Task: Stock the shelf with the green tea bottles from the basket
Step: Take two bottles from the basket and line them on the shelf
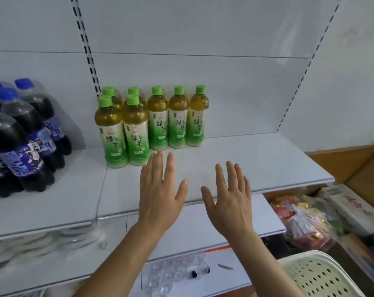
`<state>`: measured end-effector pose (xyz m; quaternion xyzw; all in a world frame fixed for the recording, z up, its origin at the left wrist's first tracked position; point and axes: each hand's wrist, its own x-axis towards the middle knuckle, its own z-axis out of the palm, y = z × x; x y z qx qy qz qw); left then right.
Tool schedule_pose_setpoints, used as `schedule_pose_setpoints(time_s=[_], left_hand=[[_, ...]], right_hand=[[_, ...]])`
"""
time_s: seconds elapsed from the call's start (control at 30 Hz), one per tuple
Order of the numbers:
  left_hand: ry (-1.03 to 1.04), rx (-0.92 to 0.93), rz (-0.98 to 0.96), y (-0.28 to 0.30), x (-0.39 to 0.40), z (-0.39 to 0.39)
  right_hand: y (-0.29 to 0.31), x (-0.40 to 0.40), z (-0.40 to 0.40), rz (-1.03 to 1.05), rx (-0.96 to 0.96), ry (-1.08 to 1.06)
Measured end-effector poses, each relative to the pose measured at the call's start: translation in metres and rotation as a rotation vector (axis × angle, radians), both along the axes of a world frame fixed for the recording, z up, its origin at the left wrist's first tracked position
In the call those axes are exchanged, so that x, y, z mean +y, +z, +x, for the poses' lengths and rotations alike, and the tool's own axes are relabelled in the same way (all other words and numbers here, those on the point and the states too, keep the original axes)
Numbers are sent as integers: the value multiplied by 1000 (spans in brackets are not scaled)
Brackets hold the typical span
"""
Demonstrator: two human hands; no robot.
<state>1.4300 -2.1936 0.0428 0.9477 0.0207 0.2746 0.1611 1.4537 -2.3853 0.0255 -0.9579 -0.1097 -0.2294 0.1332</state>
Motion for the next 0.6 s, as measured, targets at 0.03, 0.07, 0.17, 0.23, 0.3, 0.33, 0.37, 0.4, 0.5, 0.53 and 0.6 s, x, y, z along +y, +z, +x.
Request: schedule_pose_setpoints(time_s=[0.03,0.07,0.17,0.23,0.3,0.33,0.37,0.4,0.5,0.53,0.6], left_hand=[[-34,2,-4,-3,-18,-2],[-67,4,-14,-6,-36,-4],[-186,28,-49,-21,-96,-9],[-277,54,-36,-30,-136,-12],[-368,86,-9,-38,-173,-13],[-416,105,1,-43,-190,-12],[-465,123,11,-48,-207,-12],[-515,138,22,-53,-222,-12],[-667,205,44,-74,-268,-13],[-713,236,50,-81,-282,-14],[-799,298,68,-98,-307,-14]], right_hand=[[-2,-18,-6,-5,7,-25],[-4,-36,-13,-11,16,-54],[-14,-94,-36,-39,55,-168],[-21,-131,-53,-39,94,-253],[-27,-166,-69,-34,115,-344],[-30,-182,-77,-28,116,-385],[-34,-198,-84,-19,120,-425],[-38,-212,-92,-11,129,-463],[-57,-249,-118,7,191,-584],[-65,-260,-125,16,221,-628],[-82,-279,-139,40,279,-702]])
